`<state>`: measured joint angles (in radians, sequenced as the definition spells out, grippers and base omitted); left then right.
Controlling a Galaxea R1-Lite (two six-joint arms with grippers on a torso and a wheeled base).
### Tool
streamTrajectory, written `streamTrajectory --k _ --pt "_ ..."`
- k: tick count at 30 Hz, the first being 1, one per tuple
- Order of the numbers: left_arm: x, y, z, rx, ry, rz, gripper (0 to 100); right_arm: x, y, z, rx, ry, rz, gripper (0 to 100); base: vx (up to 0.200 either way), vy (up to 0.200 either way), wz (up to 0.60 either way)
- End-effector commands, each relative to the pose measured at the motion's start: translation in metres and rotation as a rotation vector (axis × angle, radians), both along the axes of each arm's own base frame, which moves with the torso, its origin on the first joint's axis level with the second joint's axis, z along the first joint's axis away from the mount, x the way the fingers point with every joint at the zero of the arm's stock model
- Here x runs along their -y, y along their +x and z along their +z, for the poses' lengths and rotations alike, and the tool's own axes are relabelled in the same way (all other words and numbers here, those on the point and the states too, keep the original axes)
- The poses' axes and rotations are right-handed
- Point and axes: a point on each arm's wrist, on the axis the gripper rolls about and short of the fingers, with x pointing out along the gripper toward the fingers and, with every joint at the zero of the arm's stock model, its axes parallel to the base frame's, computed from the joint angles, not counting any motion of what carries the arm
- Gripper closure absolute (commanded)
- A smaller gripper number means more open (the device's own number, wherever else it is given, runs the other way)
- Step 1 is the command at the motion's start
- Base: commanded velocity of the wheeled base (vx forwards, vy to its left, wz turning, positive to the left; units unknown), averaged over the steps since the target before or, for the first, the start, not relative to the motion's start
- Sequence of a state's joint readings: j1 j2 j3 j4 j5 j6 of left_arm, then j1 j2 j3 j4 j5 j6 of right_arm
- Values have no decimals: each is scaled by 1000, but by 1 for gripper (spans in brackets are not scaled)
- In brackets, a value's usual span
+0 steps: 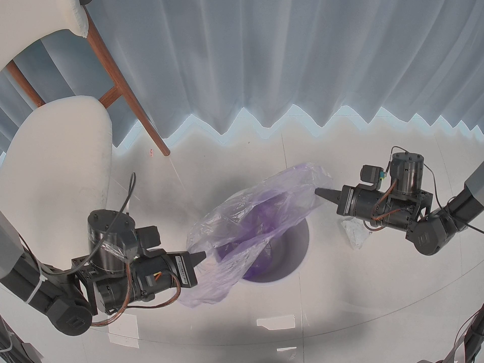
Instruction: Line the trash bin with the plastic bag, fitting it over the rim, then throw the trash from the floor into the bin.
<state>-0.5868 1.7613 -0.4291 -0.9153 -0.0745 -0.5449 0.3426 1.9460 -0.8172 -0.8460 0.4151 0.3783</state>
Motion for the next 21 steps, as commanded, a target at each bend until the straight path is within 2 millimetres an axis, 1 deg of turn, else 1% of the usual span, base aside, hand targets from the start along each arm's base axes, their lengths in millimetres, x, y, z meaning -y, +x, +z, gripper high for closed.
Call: streamTrajectory --k 1,3,4,5,6,7,9,12,13,15,18,21 --pt "30 -33 8 -87 -37 -13 100 6 59 3 -7 0 -65 100 0 0 0" --pt "35 -33 8 -96 -50 1 100 3 74 10 7 5 -71 100 0 0 0" --pt "36 -33 8 -97 -51 0 100 3 76 10 8 3 -72 100 0 0 0" --pt "41 -28 6 -121 -74 20 100 0 90 17 26 2 -97 100 0 0 0" --pt "42 -28 6 -124 -75 21 100 0 92 17 28 2 -100 100 0 0 0" --pt "45 -21 2 -154 -96 59 100 -5 107 18 32 -6 -129 100 0 0 0" --pt "50 -14 -6 -185 -101 109 100 -11 119 17 36 -10 -138 100 0 0 0" --pt "50 -14 -6 -185 -101 109 100 -11 119 17 36 -10 -138 100 0 0 0" --pt "58 -4 -2 -204 -182 186 100 -15 133 15 48 -13 -151 100 0 0 0" --pt "60 -1 3 -214 -208 210 100 -11 135 16 52 -12 -160 100 0 0 0" --pt "61 -2 2 -226 -199 215 100 -5 133 14 29 -16 -167 100 0 0 0" --pt "65 -4 2 -225 -202 205 100 -3 121 14 -2 -19 -155 100 0 0 0"
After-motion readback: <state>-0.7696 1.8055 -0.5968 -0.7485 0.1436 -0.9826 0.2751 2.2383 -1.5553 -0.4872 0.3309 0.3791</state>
